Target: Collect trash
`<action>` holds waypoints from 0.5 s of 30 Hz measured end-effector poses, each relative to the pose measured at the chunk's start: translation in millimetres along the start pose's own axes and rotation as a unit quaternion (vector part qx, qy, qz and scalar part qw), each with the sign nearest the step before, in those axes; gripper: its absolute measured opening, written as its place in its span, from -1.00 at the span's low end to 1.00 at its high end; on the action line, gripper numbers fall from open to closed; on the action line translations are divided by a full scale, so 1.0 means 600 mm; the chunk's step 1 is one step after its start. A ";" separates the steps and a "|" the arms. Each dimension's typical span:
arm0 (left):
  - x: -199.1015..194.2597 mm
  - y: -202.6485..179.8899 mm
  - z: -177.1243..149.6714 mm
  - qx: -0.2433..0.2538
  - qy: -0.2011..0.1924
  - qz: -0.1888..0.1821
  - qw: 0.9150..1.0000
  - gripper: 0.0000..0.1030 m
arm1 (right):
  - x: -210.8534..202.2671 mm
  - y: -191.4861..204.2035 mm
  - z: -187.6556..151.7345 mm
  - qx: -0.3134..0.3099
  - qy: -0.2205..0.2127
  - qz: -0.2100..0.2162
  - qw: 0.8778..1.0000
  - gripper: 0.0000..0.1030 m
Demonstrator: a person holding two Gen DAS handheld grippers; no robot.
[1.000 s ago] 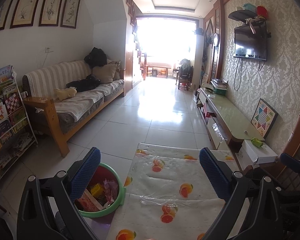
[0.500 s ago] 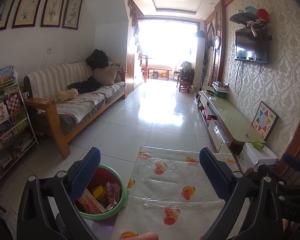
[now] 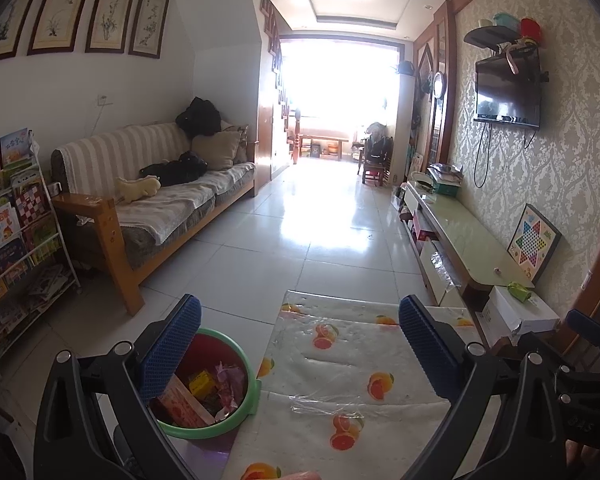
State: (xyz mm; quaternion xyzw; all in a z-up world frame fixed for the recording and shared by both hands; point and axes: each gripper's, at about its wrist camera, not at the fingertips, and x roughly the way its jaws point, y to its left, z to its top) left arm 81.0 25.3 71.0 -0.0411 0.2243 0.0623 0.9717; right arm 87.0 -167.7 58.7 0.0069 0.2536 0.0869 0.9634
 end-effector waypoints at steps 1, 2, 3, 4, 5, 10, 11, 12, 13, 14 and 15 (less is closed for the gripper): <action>0.000 0.002 -0.001 -0.001 0.000 0.001 1.000 0.85 | 0.000 0.000 0.000 0.000 0.000 0.000 1.000 0.91; 0.001 0.003 -0.001 -0.002 0.000 0.001 1.000 0.85 | -0.001 0.002 -0.001 -0.001 0.000 0.000 1.000 0.91; 0.002 0.005 -0.002 -0.004 0.001 0.001 1.000 0.85 | 0.000 0.002 -0.002 -0.001 0.000 0.001 1.000 0.91; 0.003 0.006 -0.003 -0.005 0.001 0.002 1.000 0.85 | 0.001 0.002 -0.003 -0.001 0.001 0.001 1.000 0.91; 0.003 0.008 -0.003 -0.005 0.001 0.002 1.000 0.85 | 0.001 0.002 -0.003 -0.001 0.001 0.000 1.000 0.91; 0.005 0.004 -0.001 -0.008 0.003 0.006 1.000 0.85 | 0.002 0.002 -0.003 0.000 0.002 0.001 1.000 0.91; 0.005 0.004 -0.001 -0.008 0.004 0.006 1.000 0.85 | 0.002 0.003 -0.003 0.000 0.002 0.001 1.000 0.91; 0.005 0.004 -0.001 -0.007 0.004 0.007 1.000 0.85 | 0.002 0.002 -0.004 -0.001 0.002 0.001 1.000 0.91; 0.006 0.004 0.000 -0.005 0.004 0.007 1.000 0.85 | 0.002 0.002 -0.004 -0.001 0.002 0.000 1.000 0.91; 0.005 0.003 0.000 -0.005 0.003 0.007 1.000 0.85 | 0.002 0.002 -0.004 -0.001 0.002 0.001 1.000 0.91; 0.005 0.002 0.000 -0.004 0.003 0.006 1.000 0.85 | 0.003 0.002 -0.005 -0.001 0.002 0.001 1.000 0.91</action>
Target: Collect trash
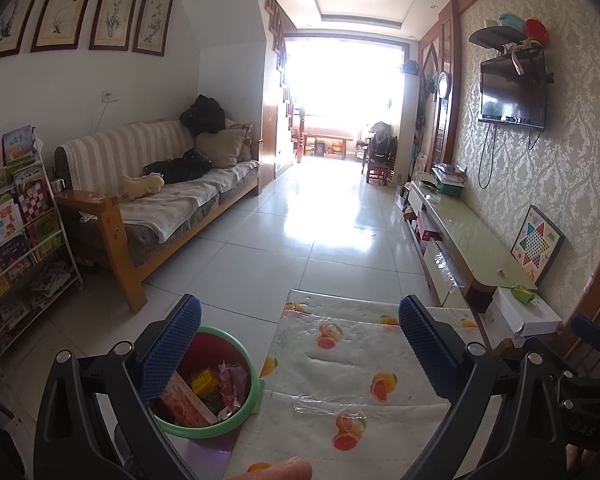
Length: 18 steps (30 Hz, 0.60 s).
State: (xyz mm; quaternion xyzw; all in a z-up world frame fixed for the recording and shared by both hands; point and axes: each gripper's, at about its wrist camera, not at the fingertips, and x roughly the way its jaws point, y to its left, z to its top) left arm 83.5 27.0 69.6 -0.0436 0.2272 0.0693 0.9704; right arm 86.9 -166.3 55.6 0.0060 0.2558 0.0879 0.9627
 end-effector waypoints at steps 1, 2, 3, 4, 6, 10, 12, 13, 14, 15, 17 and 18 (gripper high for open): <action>0.000 0.000 0.000 0.000 0.000 0.001 1.000 0.85 | 0.000 0.000 0.000 0.000 0.000 0.000 1.000 0.91; 0.000 -0.001 0.000 0.000 0.000 0.001 1.000 0.85 | 0.000 0.000 0.000 0.000 0.000 0.000 1.000 0.91; 0.000 0.000 0.000 -0.001 0.001 0.000 1.000 0.85 | 0.001 -0.001 0.000 0.001 0.001 0.000 1.000 0.91; 0.001 0.000 0.000 -0.002 0.001 0.001 1.000 0.85 | 0.001 -0.001 -0.001 0.001 0.002 0.000 1.000 0.91; 0.000 0.006 0.000 -0.011 -0.001 -0.007 1.000 0.85 | 0.002 -0.002 -0.001 -0.001 0.001 -0.001 1.000 0.91; -0.003 0.008 -0.001 -0.005 -0.008 -0.002 1.000 0.85 | 0.005 -0.007 -0.003 0.000 0.002 -0.001 1.000 0.91; -0.003 0.009 0.000 -0.006 -0.011 0.003 1.000 0.85 | 0.006 -0.008 -0.004 0.001 0.003 -0.001 1.000 0.91; -0.003 0.008 -0.001 -0.007 -0.013 0.005 1.000 0.85 | 0.005 -0.008 -0.005 0.001 0.002 -0.001 1.000 0.91; -0.003 0.007 0.000 -0.004 -0.013 0.005 1.000 0.85 | 0.005 -0.008 -0.005 0.001 0.002 -0.001 1.000 0.91; -0.002 0.004 0.000 0.002 -0.010 0.006 1.000 0.85 | 0.004 -0.007 -0.006 0.001 0.002 -0.001 1.000 0.91; -0.001 -0.001 0.000 0.011 -0.007 0.005 1.000 0.85 | 0.005 -0.007 -0.006 0.000 0.002 -0.001 1.000 0.91; -0.001 -0.001 0.000 0.010 -0.005 0.005 1.000 0.85 | 0.004 -0.007 -0.007 0.001 0.002 -0.001 1.000 0.91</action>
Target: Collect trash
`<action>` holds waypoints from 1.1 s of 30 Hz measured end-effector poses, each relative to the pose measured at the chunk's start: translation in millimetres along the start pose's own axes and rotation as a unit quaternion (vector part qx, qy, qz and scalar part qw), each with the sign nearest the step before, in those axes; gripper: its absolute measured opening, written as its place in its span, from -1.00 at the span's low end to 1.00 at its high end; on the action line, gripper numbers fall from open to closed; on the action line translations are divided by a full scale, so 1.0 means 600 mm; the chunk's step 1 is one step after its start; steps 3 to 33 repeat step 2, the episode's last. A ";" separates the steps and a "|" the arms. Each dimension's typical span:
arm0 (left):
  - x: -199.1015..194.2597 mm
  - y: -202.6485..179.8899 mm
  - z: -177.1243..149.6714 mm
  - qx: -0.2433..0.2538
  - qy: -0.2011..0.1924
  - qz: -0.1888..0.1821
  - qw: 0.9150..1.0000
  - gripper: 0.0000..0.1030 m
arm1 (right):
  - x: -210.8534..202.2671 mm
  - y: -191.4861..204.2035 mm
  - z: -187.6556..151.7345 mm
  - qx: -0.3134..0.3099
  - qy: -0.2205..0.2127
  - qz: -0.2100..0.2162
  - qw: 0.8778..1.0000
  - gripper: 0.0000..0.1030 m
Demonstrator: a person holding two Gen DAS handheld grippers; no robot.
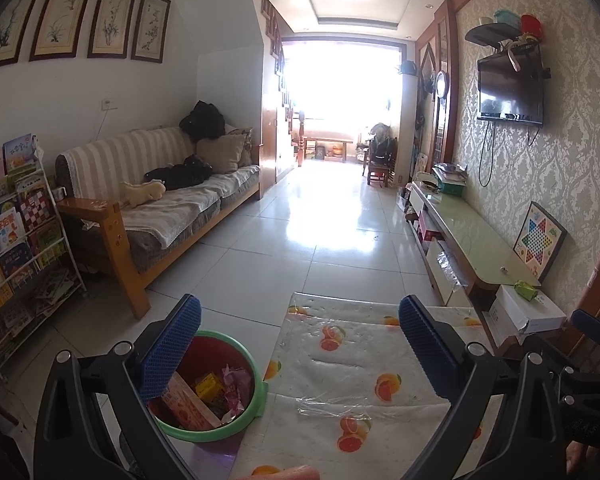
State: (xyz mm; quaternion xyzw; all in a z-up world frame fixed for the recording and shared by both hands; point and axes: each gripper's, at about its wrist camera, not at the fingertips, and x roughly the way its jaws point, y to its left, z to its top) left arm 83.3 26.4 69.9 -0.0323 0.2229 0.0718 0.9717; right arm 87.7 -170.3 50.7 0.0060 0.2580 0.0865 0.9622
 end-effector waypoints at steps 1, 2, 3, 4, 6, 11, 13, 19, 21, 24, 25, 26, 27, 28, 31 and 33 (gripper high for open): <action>0.000 0.001 0.000 -0.002 0.001 -0.001 1.000 0.85 | 0.000 0.002 0.000 0.001 0.000 0.000 1.000 0.91; 0.000 0.003 0.000 -0.005 0.002 -0.001 1.000 0.85 | 0.000 0.001 0.001 0.001 0.000 0.001 1.000 0.91; 0.000 0.003 0.000 -0.005 0.002 -0.001 1.000 0.85 | 0.000 0.001 0.001 0.001 0.000 0.001 1.000 0.91; 0.000 0.003 0.000 -0.005 0.002 -0.001 1.000 0.85 | 0.000 0.001 0.001 0.001 0.000 0.001 1.000 0.91; 0.000 0.003 0.000 -0.005 0.002 -0.001 1.000 0.85 | 0.000 0.001 0.001 0.001 0.000 0.001 1.000 0.91; 0.000 0.003 0.000 -0.005 0.002 -0.001 1.000 0.85 | 0.000 0.001 0.001 0.001 0.000 0.001 1.000 0.91; 0.000 0.003 0.000 -0.005 0.002 -0.001 1.000 0.85 | 0.000 0.001 0.001 0.001 0.000 0.001 1.000 0.91; 0.000 0.003 0.000 -0.005 0.002 -0.001 1.000 0.85 | 0.000 0.001 0.001 0.001 0.000 0.001 1.000 0.91; 0.000 0.003 0.000 -0.005 0.002 -0.001 1.000 0.85 | 0.000 0.001 0.001 0.001 0.000 0.001 1.000 0.91; 0.000 0.003 0.000 -0.005 0.002 -0.001 1.000 0.85 | 0.000 0.001 0.001 0.001 0.000 0.001 1.000 0.91; 0.000 0.003 0.000 -0.005 0.002 -0.001 1.000 0.85 | 0.000 0.001 0.001 0.001 0.000 0.001 1.000 0.91; 0.000 0.003 0.000 -0.005 0.002 -0.001 1.000 0.85 | 0.000 0.001 0.001 0.001 0.000 0.001 1.000 0.91; 0.000 0.003 0.000 -0.005 0.002 -0.001 1.000 0.85 | 0.000 0.001 0.001 0.001 0.000 0.001 1.000 0.91; 0.000 0.003 0.000 -0.005 0.002 -0.001 1.000 0.85 | 0.000 0.001 0.001 0.001 0.000 0.001 1.000 0.91; 0.000 0.003 0.000 -0.005 0.002 -0.001 1.000 0.85 | 0.000 0.001 0.001 0.001 0.000 0.001 1.000 0.91; 0.000 0.003 0.000 -0.005 0.002 -0.001 1.000 0.85 | 0.000 0.001 0.001 0.001 0.000 0.001 1.000 0.91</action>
